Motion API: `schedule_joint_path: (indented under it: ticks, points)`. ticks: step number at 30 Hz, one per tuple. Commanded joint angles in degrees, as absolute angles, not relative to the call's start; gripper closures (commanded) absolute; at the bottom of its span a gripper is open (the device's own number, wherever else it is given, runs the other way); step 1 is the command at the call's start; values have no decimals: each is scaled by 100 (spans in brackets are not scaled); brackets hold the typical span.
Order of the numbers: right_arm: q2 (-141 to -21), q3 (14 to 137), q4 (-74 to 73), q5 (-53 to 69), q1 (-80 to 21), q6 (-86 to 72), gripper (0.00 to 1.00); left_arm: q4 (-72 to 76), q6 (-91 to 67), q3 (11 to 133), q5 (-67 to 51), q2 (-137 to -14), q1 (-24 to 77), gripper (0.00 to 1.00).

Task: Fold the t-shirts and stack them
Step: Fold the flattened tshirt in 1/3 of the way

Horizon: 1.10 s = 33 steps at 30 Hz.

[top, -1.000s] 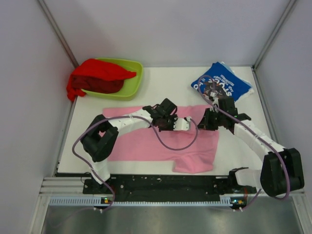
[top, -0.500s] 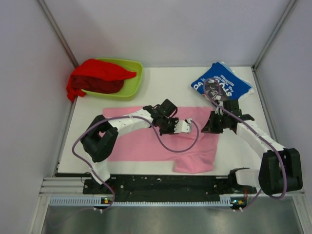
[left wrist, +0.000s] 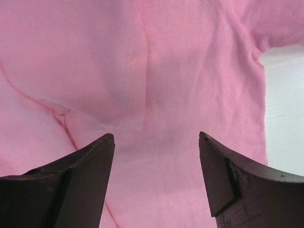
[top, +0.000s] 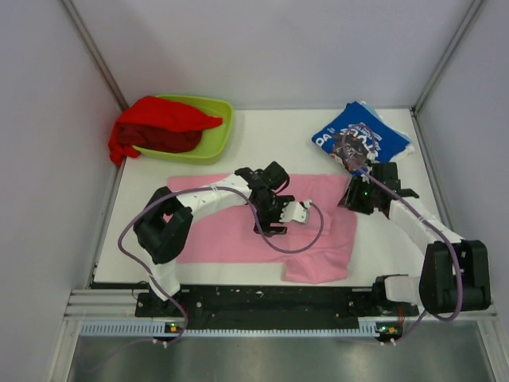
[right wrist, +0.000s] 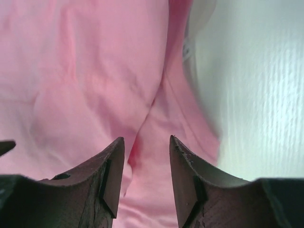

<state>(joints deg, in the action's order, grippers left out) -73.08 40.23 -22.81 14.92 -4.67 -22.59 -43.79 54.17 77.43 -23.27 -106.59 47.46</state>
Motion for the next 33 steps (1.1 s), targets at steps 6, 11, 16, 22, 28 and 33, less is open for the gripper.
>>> schedule_joint_path:
  ticks: [6,11,16,22,28,33]
  points:
    - [-8752,5106,-1055,712,-413,-1907,56,-3974,4229,7788,-1390,-9712,3606,31]
    - [-9263,5343,-581,712,-404,-1758,60,-3447,3911,7042,-600,-9379,2682,36]
    - [-9501,5607,-440,668,-387,-1600,98,-2533,4017,6110,596,-9263,2023,36]
    - [-9606,5967,-773,27,-352,-1565,100,-2101,3823,5827,1336,-9729,1582,37]
    - [-9922,6451,-1107,26,-308,-1442,96,-1995,3928,5695,1222,-9905,1573,37]
    - [-9888,6706,-1467,-53,-202,-1441,73,-2248,4200,5678,995,-9555,1529,33]
